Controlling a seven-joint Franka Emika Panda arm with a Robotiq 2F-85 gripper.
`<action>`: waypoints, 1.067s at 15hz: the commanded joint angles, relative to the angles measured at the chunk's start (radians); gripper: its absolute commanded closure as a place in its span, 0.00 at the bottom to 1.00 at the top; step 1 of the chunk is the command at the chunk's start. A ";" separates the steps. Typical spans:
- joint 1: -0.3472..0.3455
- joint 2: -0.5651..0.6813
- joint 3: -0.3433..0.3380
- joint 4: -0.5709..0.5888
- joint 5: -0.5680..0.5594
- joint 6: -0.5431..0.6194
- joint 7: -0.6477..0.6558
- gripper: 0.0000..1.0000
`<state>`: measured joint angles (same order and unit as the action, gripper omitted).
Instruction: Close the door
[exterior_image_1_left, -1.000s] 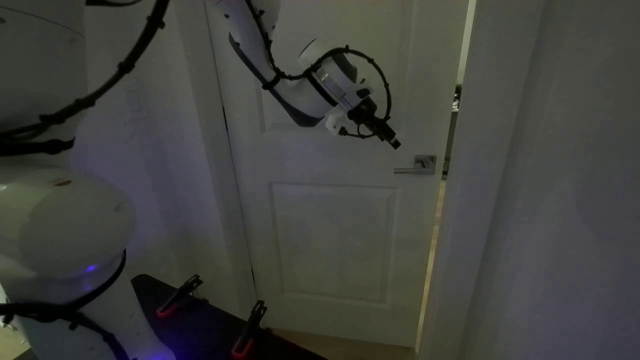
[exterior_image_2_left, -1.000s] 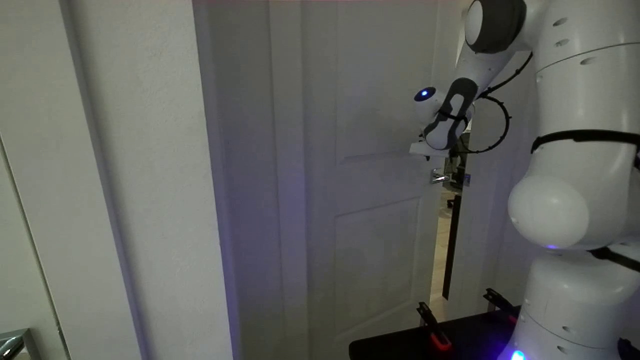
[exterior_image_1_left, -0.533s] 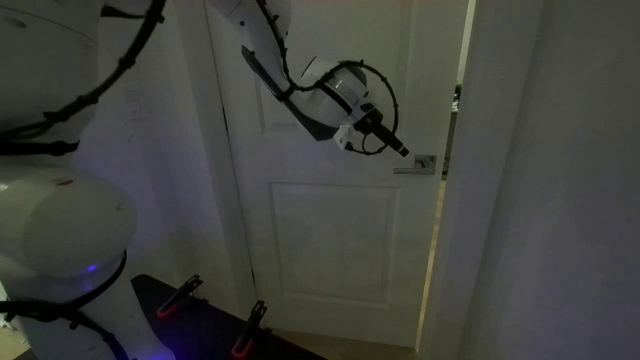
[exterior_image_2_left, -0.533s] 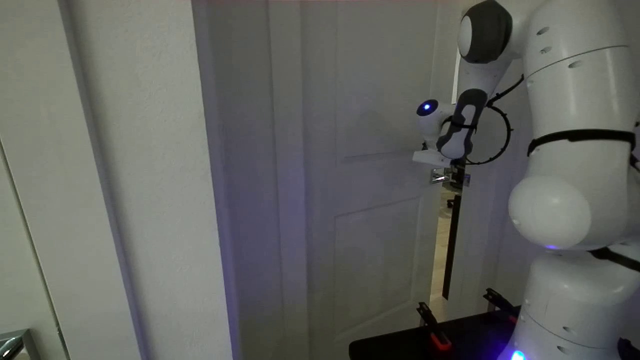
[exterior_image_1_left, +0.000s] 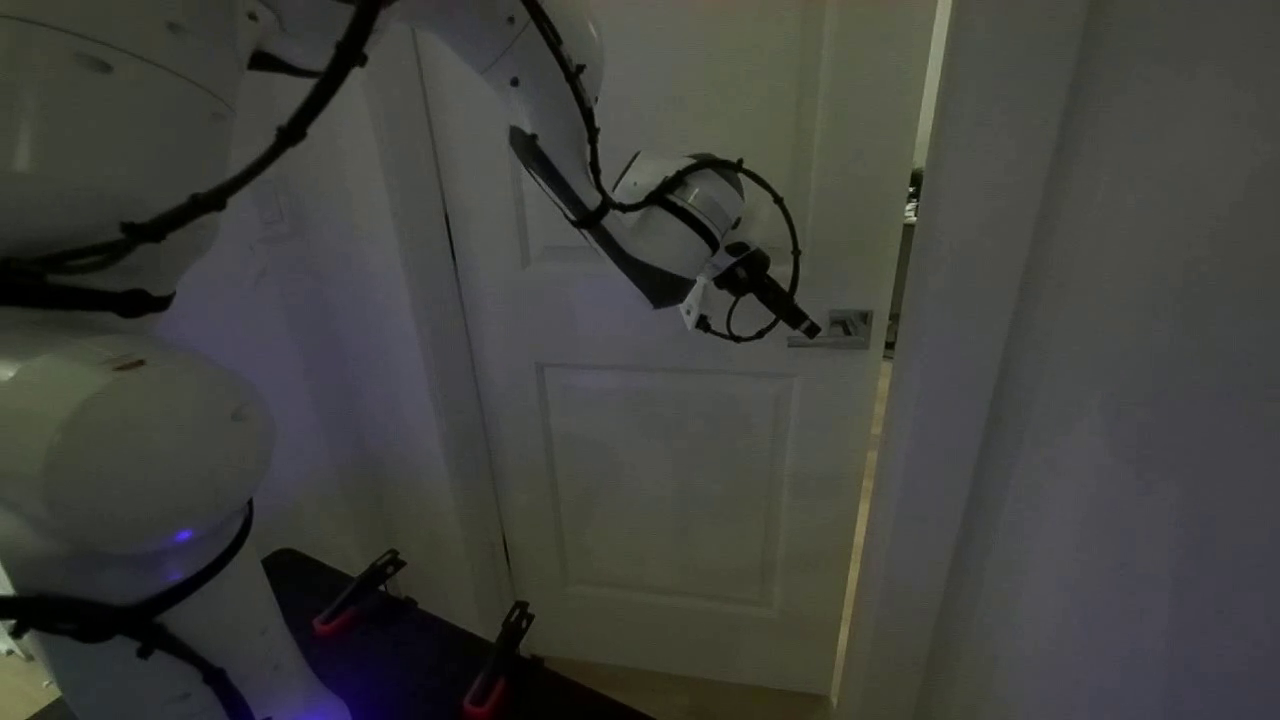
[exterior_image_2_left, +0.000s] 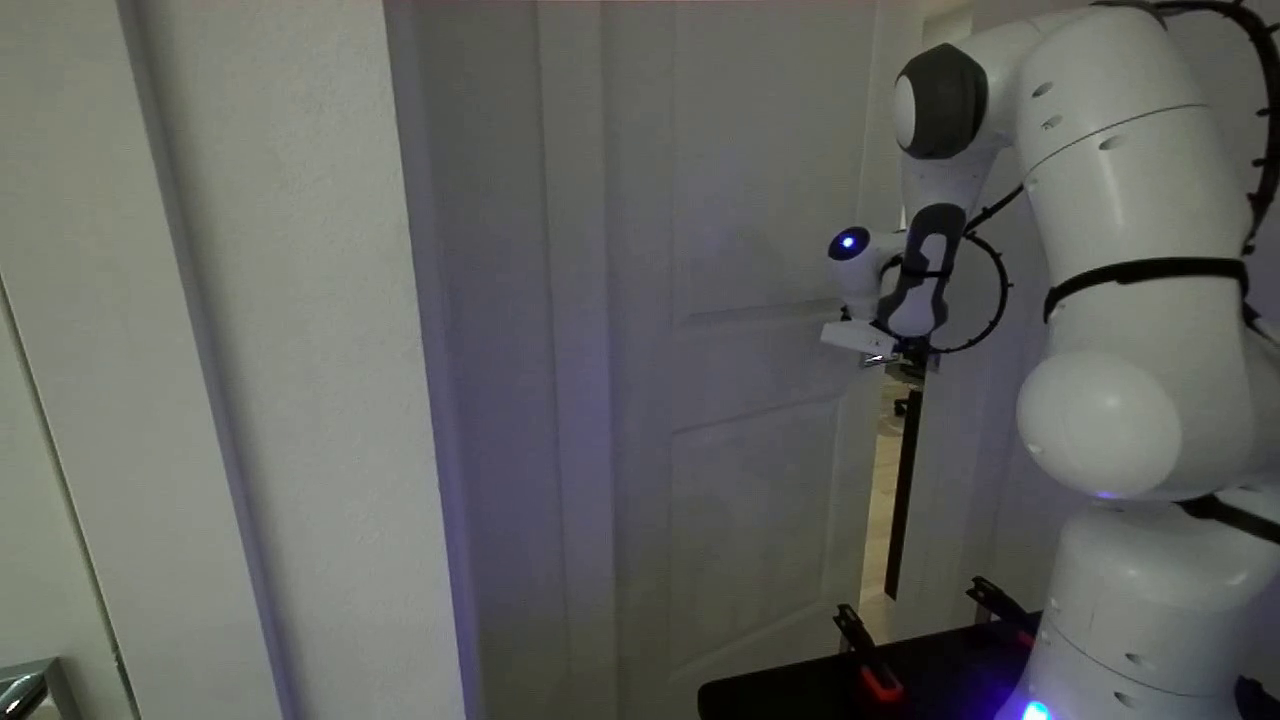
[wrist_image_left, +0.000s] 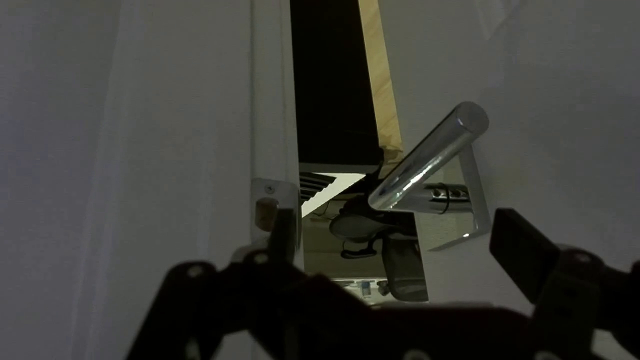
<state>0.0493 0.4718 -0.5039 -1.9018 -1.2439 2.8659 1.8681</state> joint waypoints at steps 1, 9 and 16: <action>-0.007 0.075 -0.021 0.063 -0.053 0.060 0.086 0.00; -0.012 0.181 -0.055 0.158 -0.087 0.115 0.191 0.00; -0.022 0.258 -0.063 0.228 -0.087 0.143 0.231 0.00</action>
<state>0.0298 0.6872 -0.5488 -1.7260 -1.3028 2.9742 2.0466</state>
